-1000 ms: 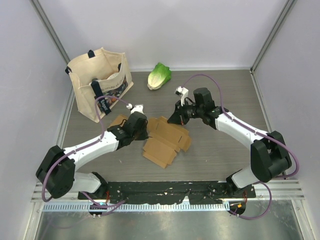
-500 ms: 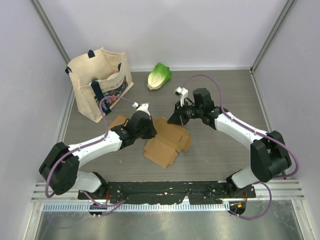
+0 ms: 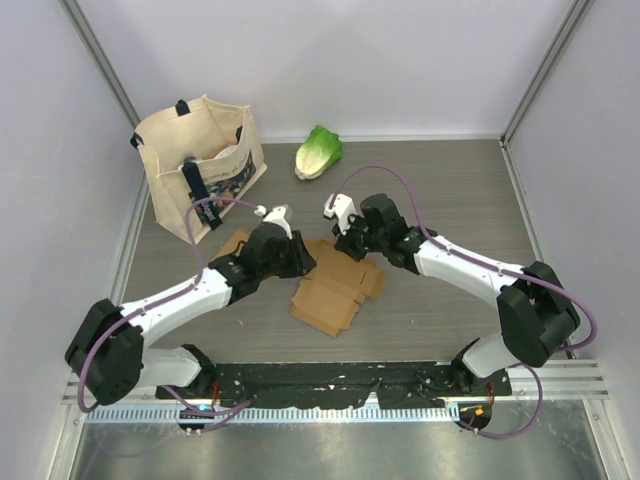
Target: Fold the paper box
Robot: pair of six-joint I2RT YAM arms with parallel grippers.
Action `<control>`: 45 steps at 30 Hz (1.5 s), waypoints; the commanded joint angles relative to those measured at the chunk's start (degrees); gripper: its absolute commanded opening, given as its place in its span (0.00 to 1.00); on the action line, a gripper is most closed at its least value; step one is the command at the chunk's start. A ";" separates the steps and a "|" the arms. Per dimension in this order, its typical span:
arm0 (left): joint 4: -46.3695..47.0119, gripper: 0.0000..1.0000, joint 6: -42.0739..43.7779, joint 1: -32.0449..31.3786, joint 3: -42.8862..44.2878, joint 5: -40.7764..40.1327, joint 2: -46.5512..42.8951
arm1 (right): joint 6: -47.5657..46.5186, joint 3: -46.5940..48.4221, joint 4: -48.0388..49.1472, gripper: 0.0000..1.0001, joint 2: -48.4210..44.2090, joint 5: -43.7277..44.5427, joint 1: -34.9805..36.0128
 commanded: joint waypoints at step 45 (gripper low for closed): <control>15.03 0.22 23.01 2.16 7.20 3.02 11.19 | -13.07 -4.40 11.62 0.01 -0.64 6.69 4.63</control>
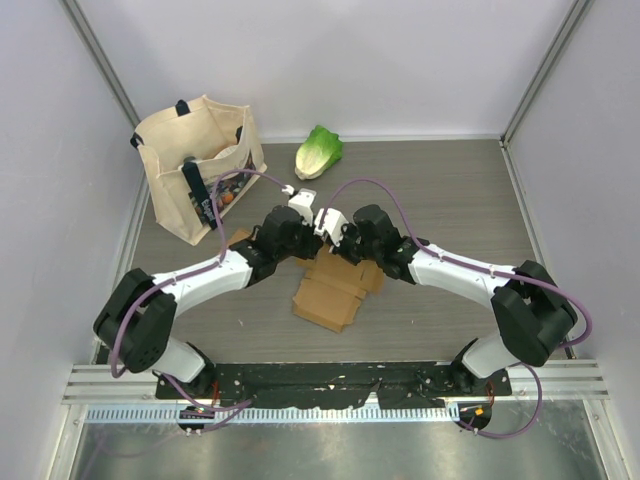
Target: Fold the paper box
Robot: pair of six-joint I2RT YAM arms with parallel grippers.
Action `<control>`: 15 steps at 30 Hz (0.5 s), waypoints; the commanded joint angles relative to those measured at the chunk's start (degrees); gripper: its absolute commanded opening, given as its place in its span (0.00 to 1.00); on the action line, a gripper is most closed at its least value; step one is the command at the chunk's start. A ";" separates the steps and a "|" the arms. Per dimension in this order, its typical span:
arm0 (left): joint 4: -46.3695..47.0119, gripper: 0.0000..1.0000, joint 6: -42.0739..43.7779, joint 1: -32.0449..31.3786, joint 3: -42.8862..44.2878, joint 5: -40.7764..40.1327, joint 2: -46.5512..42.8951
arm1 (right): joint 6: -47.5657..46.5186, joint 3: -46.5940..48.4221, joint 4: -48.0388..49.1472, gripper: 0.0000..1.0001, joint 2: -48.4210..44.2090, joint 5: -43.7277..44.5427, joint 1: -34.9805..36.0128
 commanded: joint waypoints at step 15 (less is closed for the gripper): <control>3.82 0.08 3.34 -1.32 0.67 -2.61 2.31 | 2.48 0.35 4.07 0.02 -1.86 -0.90 0.17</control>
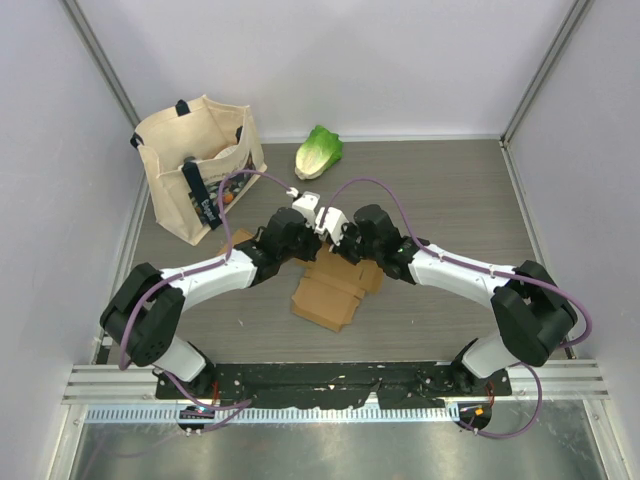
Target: Fold the paper box
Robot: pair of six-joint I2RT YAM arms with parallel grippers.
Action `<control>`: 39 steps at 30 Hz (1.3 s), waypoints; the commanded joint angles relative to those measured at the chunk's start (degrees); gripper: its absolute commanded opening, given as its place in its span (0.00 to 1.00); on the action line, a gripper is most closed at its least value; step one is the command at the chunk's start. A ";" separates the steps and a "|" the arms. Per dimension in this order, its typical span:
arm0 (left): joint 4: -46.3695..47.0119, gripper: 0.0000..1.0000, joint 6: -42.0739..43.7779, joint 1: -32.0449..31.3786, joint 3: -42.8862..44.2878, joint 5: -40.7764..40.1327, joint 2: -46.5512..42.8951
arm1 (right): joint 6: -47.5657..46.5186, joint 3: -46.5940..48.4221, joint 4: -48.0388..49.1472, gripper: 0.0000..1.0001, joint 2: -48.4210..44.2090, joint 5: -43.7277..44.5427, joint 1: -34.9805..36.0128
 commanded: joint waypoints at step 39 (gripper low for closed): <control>9.95 0.01 -2.38 -5.13 -8.41 -17.18 -8.27 | 140.14 -2.29 -8.41 0.54 -8.11 26.22 2.41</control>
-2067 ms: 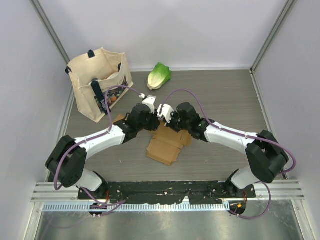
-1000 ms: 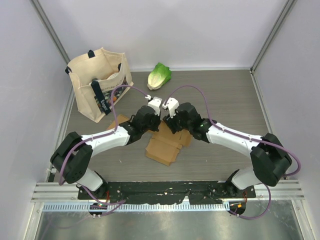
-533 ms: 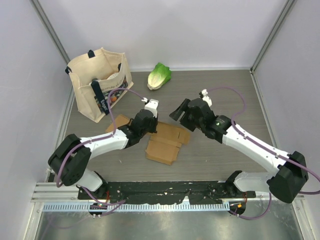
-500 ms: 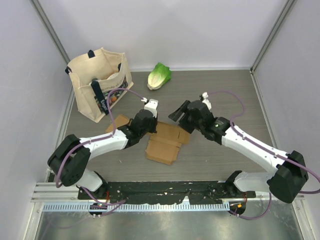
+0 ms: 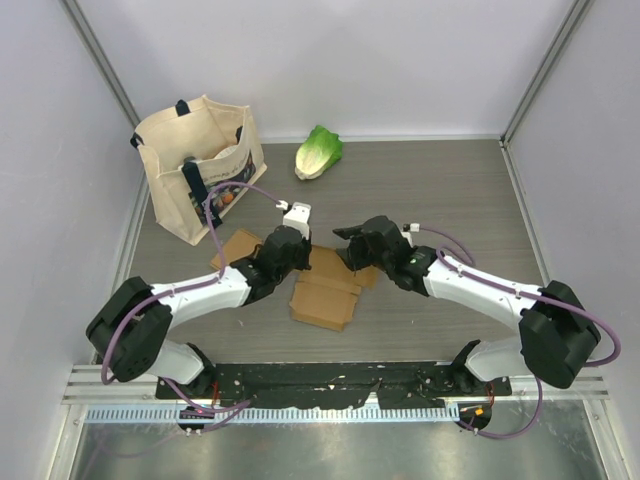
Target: Fold the paper box
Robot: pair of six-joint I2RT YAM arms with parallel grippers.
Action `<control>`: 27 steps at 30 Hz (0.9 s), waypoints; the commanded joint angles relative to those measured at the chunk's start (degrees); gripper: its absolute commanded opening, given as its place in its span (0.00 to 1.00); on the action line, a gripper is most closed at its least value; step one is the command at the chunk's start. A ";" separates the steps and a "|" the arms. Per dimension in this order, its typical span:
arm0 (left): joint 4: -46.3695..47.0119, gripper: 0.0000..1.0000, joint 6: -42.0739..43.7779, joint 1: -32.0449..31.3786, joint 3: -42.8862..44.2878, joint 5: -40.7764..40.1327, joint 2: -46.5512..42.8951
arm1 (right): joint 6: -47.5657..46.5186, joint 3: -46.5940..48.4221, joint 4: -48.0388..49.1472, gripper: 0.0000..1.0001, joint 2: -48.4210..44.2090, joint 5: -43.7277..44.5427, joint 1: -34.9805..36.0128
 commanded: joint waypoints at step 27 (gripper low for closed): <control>3.61 0.01 -0.12 -1.79 -0.74 -9.28 -3.60 | 4.12 1.05 -1.21 0.58 -2.09 6.41 5.47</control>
